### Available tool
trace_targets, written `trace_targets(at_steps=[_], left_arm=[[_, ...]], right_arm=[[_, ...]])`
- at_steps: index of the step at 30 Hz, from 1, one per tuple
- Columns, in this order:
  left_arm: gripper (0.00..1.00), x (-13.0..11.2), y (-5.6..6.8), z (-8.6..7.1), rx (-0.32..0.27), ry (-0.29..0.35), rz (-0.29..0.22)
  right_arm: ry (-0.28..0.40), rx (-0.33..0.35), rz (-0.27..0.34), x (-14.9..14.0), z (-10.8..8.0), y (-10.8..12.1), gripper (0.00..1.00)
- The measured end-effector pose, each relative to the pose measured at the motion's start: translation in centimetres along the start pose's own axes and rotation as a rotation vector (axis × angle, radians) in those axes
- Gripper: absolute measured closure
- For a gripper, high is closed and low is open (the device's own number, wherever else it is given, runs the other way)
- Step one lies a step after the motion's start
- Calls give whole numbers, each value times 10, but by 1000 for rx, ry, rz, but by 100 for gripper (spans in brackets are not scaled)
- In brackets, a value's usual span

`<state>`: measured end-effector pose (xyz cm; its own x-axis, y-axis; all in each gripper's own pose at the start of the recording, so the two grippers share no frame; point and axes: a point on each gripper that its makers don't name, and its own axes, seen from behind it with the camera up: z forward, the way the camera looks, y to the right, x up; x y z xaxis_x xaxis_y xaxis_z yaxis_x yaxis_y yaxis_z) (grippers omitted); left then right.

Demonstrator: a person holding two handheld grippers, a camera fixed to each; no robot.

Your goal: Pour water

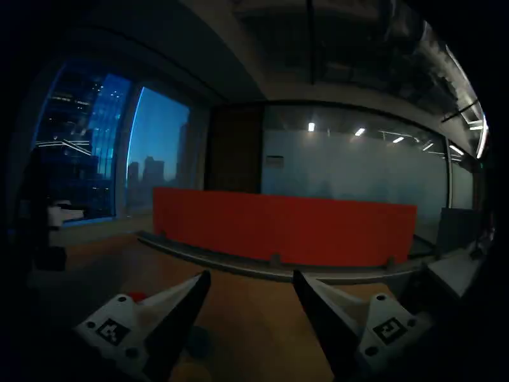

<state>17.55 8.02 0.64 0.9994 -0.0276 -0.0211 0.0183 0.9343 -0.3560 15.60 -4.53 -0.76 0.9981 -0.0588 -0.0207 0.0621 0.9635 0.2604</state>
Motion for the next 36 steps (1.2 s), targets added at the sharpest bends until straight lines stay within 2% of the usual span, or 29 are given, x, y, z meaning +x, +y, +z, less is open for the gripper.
trace_targets(at_steps=[8, 14, 23, 29, 36], left_arm=[[14, 7, 33, -3, -142, 12, -18], [14, 10, 47, -6, -211, 0, -18], [14, 1, 57, -12, -276, -45, 25], [14, -6, 62, -13, -309, -69, 55], [14, -16, 67, -12, -349, -97, 67]], right_arm=[[20, 139, -4, 14, -6, -27, 0], [30, 211, -4, 21, -11, -40, 0], [-16, 271, 1, 18, -9, -48, 1], [-65, 308, -23, 12, -8, -55, 1], [-119, 335, -51, -1, -7, -57, 1]])
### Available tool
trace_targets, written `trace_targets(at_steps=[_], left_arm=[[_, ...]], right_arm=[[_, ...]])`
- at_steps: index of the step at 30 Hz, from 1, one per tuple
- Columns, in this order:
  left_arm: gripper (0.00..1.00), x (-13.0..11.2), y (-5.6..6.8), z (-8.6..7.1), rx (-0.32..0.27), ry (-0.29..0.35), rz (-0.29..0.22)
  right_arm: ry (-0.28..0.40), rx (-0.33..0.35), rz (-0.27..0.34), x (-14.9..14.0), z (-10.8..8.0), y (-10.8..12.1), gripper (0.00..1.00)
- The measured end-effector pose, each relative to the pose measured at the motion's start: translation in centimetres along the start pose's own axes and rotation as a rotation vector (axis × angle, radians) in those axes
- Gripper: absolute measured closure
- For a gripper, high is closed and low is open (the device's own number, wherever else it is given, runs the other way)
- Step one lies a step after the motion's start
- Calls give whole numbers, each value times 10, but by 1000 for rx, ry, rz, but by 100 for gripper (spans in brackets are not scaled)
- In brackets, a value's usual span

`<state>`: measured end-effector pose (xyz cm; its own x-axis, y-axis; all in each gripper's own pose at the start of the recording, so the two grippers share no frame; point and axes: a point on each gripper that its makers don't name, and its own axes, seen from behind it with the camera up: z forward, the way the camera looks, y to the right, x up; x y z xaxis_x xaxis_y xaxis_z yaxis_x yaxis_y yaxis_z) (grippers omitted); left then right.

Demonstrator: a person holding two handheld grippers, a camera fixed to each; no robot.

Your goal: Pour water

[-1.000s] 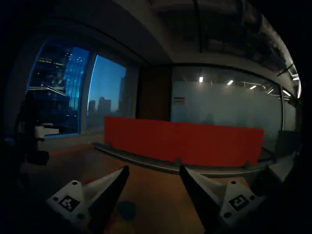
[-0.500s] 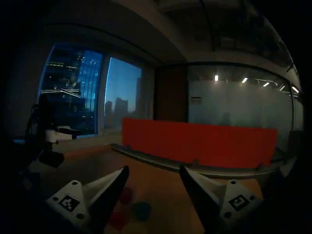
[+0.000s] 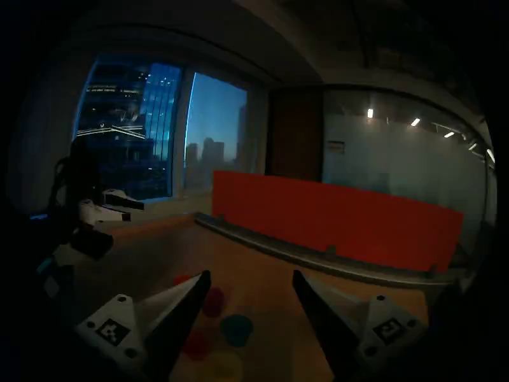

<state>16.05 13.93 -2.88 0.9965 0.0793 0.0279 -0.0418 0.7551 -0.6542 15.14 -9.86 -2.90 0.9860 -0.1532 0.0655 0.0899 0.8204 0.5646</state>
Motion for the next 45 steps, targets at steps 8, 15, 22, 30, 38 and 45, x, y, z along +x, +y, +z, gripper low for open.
trace_targets(at_steps=[8, 15, 22, 30, 38, 45], left_arm=[[14, -21, 6, 3, -41, -43, 20], [14, -43, 9, 5, -59, -87, 25], [14, -69, 11, 7, -71, -127, 19], [14, -93, 17, 9, -94, -160, 13], [14, -121, 22, 12, -109, -201, 33], [14, -143, 29, 13, -126, -225, 31]], right_arm=[[-74, 23, -37, -21, 4, -3, 1], [-124, 34, -56, -40, 6, -4, 1], [-153, 41, -44, -55, 12, -2, 1], [-182, 52, -33, -71, 20, -2, 1], [-212, 62, -28, -87, 29, -3, 2], [-242, 70, -26, -103, 37, -4, 2]])
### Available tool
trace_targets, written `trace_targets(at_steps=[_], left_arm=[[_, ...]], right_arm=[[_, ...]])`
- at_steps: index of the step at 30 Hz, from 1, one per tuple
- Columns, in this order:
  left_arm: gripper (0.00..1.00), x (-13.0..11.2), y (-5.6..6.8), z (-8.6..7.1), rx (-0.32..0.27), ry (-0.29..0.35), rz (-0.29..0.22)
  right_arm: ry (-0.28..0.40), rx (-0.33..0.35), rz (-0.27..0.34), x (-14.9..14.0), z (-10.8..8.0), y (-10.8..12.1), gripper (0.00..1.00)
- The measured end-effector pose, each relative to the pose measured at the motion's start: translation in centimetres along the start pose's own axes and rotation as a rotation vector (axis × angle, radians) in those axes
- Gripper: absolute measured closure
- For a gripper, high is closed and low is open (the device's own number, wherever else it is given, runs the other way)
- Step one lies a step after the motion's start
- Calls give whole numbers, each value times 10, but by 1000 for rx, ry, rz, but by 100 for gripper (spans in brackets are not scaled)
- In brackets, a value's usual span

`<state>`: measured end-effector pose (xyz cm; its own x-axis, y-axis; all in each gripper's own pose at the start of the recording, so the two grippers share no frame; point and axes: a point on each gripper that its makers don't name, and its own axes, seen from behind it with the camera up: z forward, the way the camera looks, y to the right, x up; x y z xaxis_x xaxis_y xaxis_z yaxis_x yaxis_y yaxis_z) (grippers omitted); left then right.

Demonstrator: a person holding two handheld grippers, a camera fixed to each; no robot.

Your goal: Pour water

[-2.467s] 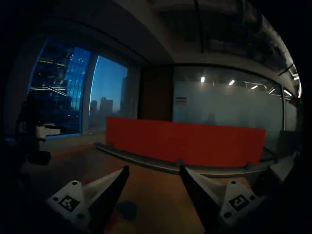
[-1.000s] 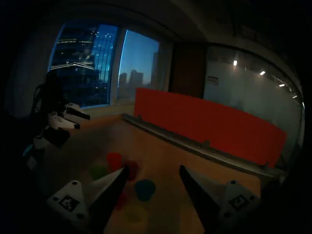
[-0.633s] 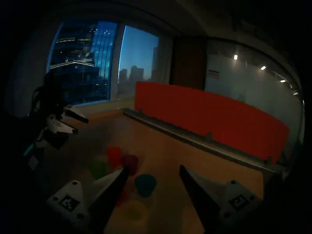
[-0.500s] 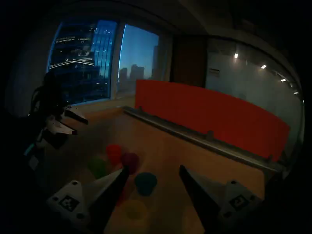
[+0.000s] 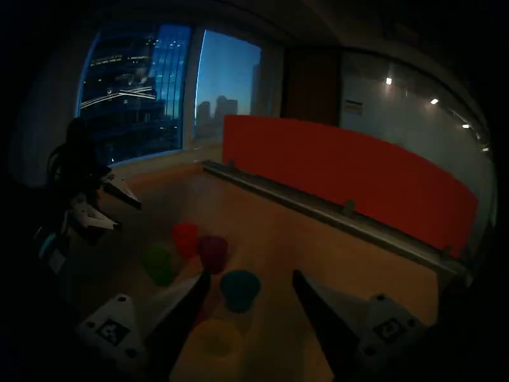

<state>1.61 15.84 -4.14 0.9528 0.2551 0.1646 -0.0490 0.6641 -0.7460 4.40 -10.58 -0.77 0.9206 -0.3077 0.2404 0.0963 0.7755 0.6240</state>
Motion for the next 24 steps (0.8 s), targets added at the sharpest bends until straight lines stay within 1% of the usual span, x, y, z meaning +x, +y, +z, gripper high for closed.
trace_targets(at_steps=[11, 24], left_arm=[[14, -36, 9, 9, -17, -50, 4], [14, -70, 11, 17, -29, -113, -16]], right_arm=[[-32, 16, 6, -14, 20, -2, 2], [-76, 34, 9, -32, 43, -2, 3]])
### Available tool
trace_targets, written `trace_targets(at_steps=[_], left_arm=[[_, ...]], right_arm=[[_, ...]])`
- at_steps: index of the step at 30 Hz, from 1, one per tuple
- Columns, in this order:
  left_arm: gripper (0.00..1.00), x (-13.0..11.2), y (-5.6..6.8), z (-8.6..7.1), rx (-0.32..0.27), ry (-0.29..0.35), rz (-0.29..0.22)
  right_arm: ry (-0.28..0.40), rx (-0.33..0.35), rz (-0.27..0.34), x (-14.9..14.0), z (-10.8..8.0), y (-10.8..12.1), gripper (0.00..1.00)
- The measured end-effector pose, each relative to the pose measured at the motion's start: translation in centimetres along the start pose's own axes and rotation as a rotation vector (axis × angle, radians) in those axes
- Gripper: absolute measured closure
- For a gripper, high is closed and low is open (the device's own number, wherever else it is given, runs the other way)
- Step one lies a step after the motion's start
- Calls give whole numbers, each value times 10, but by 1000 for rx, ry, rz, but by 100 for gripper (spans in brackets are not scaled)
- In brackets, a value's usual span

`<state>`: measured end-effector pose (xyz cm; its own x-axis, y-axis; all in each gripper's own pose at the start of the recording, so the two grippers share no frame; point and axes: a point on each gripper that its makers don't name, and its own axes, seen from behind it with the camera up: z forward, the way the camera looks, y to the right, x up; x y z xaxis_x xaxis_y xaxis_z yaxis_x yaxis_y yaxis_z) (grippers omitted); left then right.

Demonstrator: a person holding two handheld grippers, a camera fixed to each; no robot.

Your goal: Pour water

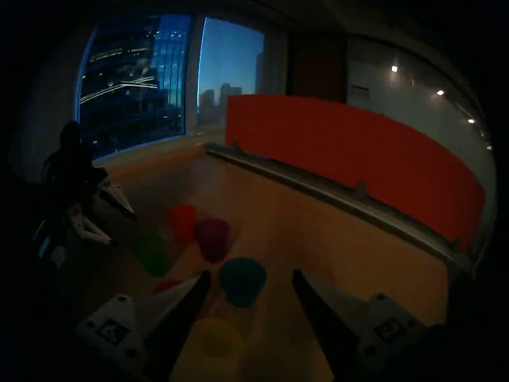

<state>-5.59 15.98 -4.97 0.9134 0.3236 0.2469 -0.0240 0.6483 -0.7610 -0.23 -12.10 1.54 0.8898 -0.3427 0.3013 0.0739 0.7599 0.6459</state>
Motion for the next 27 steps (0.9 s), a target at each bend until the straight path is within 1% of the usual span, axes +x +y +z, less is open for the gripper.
trace_targets(at_steps=[8, 14, 20, 27], left_arm=[[14, -15, 1, 5, -15, -33, -7], [14, -27, 0, 11, -18, -63, 0], [14, -32, -2, 19, -23, -84, -11], [14, -40, -2, 28, -36, -120, -14]], right_arm=[[-21, 10, 5, -8, 12, 1, 3], [-34, 17, 7, -11, 20, 2, 3], [-48, 26, 12, -15, 29, 2, 3], [-69, 34, 9, -19, 37, 3, 3]])
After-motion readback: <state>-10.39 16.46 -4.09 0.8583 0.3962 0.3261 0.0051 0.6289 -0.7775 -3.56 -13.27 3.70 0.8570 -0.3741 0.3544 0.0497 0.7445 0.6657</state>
